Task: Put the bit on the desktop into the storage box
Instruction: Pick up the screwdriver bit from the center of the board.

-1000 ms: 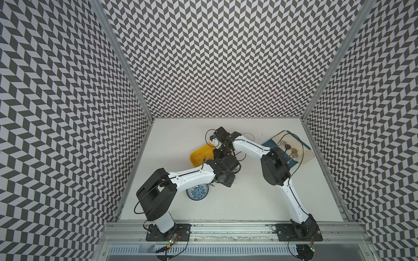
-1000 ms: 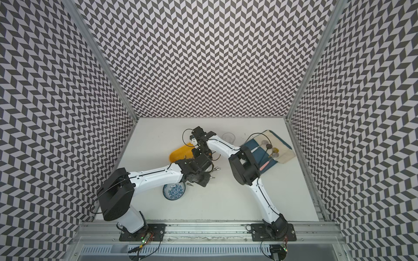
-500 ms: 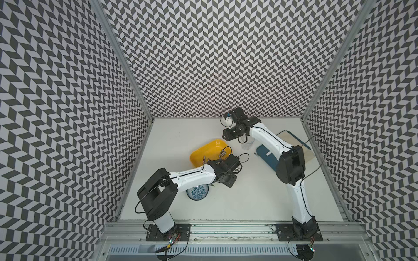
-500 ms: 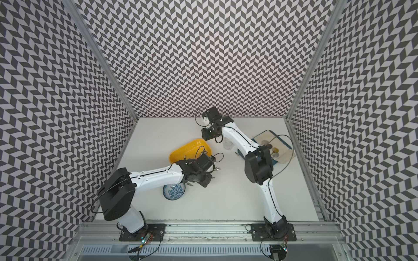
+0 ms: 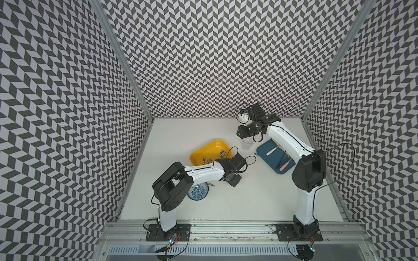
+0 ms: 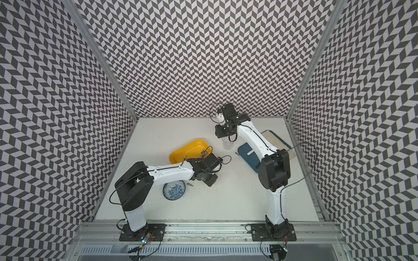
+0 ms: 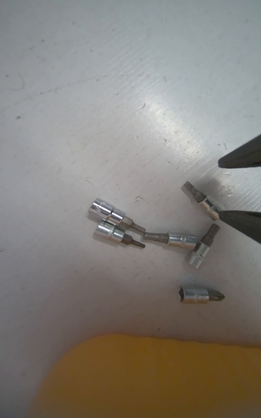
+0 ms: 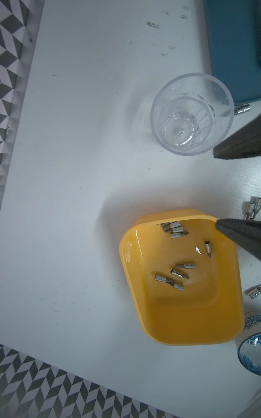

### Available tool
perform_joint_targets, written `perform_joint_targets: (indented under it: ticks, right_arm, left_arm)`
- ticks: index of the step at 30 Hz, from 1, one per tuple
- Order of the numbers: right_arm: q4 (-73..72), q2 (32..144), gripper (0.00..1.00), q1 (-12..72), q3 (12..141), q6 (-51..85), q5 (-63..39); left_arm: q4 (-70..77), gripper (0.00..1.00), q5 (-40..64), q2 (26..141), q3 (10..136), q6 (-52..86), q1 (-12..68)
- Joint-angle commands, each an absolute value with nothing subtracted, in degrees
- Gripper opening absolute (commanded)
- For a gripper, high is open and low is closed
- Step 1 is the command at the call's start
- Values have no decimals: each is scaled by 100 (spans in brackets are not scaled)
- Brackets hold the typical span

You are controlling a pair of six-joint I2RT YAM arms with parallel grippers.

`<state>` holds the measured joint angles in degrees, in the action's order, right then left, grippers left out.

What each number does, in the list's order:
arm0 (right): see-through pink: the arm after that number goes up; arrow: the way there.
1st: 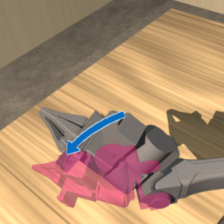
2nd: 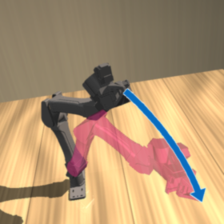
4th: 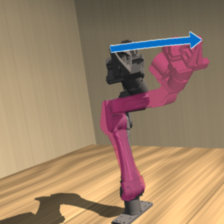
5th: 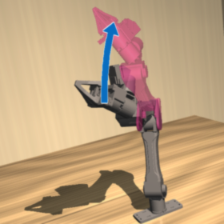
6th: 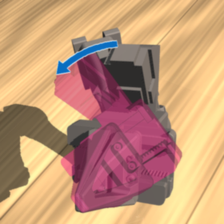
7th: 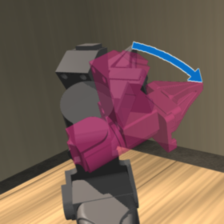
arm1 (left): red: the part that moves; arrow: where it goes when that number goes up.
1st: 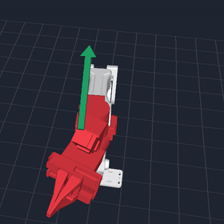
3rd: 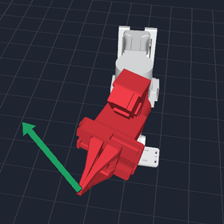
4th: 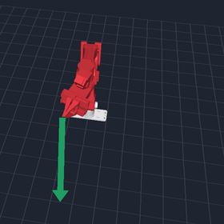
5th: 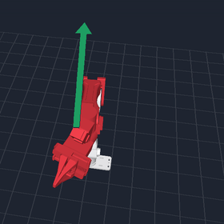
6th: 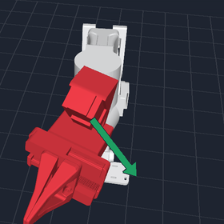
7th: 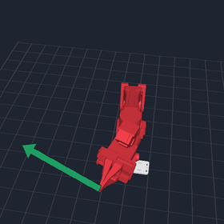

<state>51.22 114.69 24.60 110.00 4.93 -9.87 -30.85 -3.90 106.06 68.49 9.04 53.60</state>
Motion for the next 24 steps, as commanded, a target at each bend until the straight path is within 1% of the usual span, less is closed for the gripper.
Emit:
perform_joint_targets:
  ticks: [1,24]
  right_arm:
    - [5019,11189,48,2402,10912,457,-972]
    - [5010,10786,48,2164,10529,431,-998]
  left_arm:
    - [-2994,35,-512,10696,6955,726,5388]
    - [-2936,33,-497,10993,7222,483,5184]
